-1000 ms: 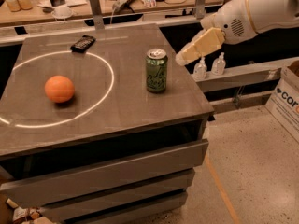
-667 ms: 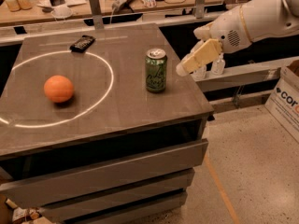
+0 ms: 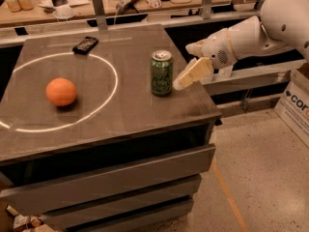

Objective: Move green can near orange

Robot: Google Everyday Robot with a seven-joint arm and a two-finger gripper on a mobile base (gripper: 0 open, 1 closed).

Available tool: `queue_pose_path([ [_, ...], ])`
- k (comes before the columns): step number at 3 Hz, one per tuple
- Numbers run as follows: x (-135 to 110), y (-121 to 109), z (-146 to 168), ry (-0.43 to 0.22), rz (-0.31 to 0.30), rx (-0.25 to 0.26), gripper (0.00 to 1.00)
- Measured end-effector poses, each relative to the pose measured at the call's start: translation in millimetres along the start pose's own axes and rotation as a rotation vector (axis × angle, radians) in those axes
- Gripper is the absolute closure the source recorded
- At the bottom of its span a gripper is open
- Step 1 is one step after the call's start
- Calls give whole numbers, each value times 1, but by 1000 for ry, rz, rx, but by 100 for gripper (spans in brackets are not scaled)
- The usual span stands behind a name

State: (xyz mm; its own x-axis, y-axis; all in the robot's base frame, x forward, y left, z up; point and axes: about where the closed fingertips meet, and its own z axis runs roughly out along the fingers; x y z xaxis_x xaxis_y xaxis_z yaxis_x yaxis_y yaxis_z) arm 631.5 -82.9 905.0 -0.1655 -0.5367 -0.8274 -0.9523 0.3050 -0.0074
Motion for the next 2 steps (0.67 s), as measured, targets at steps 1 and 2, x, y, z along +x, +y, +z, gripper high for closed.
queue_pose_path([
  [1, -9, 2, 41, -32, -18, -92, 0],
  [2, -24, 19, 58, -53, -69, -217, 0],
])
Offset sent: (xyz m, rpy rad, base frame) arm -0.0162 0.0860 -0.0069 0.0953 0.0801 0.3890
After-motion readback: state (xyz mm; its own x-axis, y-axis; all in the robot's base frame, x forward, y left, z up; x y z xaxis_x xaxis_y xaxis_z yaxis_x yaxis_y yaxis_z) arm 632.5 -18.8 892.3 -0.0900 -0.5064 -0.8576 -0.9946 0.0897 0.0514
